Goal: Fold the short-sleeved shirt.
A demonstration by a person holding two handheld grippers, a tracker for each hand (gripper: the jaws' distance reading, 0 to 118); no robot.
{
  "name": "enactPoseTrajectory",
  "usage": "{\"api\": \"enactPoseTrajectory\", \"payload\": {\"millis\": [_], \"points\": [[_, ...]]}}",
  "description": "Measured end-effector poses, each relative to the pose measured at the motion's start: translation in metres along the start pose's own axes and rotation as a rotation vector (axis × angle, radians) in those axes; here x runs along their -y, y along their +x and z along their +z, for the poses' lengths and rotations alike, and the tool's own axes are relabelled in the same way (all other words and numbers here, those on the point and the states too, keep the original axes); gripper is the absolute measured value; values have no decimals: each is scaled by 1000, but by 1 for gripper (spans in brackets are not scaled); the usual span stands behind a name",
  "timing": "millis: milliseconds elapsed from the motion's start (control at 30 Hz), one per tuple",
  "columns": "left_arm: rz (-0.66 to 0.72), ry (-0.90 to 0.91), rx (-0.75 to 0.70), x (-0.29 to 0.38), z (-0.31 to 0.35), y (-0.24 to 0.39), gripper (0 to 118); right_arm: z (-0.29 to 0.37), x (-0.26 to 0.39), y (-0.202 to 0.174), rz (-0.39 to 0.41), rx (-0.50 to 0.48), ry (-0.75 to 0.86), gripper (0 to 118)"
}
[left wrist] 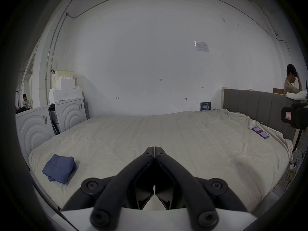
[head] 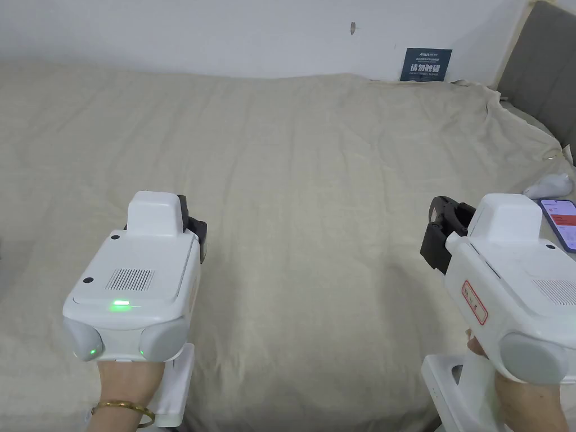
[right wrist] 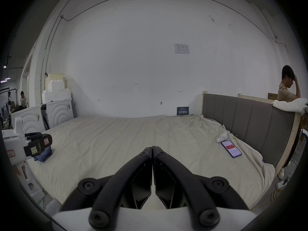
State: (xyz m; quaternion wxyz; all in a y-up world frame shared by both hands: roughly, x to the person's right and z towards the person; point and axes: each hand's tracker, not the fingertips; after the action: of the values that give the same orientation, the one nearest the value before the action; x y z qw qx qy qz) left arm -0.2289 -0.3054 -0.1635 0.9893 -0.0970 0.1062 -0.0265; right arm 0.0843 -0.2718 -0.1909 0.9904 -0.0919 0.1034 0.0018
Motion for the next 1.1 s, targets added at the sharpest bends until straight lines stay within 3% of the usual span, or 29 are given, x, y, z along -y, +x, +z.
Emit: {"api": "enactPoseTrajectory", "payload": {"millis": [1100], "points": [[-1, 10, 4, -3, 1, 3, 0, -1, -3, -1, 3, -12, 12, 0]]}}
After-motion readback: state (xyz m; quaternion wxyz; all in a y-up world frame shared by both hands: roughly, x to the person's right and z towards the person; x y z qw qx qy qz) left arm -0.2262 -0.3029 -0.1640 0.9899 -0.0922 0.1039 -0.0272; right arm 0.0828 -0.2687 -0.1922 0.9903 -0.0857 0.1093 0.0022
